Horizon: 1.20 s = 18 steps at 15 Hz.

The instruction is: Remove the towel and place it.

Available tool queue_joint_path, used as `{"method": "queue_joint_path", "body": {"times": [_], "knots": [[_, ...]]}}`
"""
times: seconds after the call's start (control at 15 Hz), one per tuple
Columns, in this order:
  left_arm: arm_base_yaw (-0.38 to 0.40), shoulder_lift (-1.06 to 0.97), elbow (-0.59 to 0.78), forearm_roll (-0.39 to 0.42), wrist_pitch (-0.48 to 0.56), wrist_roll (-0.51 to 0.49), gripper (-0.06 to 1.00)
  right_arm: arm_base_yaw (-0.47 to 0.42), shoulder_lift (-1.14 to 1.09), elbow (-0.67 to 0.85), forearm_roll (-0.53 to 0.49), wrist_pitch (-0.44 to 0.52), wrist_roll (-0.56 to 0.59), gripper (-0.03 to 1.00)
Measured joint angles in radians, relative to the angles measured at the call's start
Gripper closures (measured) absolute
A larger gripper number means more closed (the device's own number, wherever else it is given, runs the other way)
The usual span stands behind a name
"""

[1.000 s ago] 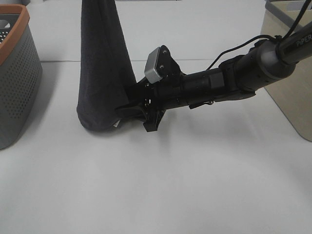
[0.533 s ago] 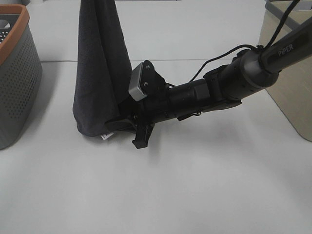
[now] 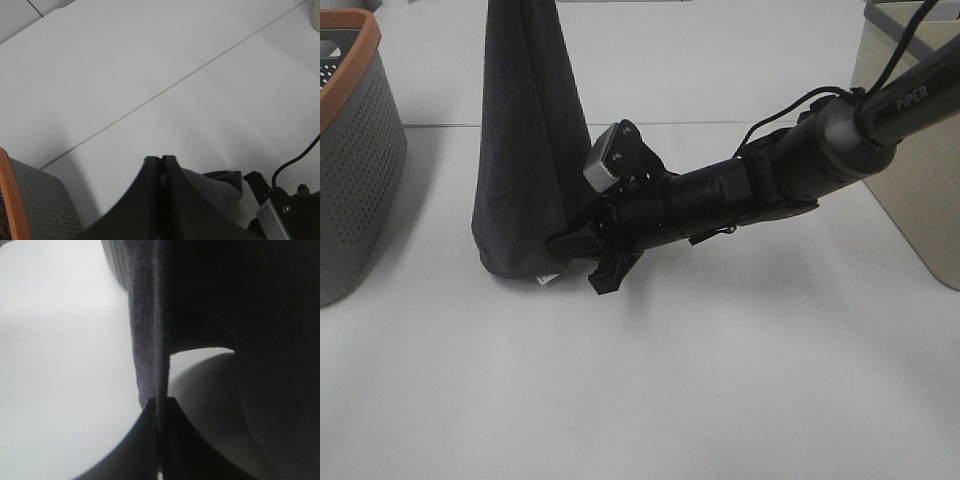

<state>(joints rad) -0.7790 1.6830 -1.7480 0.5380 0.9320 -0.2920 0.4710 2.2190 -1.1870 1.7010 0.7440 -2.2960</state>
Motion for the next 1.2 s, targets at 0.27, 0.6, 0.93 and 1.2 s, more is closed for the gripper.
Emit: {"method": "queue_joint_path", "body": {"times": [0.27, 0.6, 0.93, 1.2], "knots": [[0.065, 0.000, -0.063, -0.008, 0.066, -0.091, 0.94, 0.000, -0.159, 0.001, -0.366, -0.091, 0.371, 0.95], [0.199, 0.000, -0.078, -0.091, 0.063, -0.158, 0.94, 0.000, -0.443, -0.019, -1.035, -0.105, 0.876, 0.95], [0.276, -0.005, 0.040, -0.134, -0.143, -0.379, 0.94, 0.000, -0.543, -0.194, -1.729, 0.142, 1.305, 0.95], [0.277, -0.054, 0.209, -0.136, -0.307, -0.473, 0.94, 0.000, -0.543, -0.314, -1.985, 0.195, 1.402, 0.95]]}}
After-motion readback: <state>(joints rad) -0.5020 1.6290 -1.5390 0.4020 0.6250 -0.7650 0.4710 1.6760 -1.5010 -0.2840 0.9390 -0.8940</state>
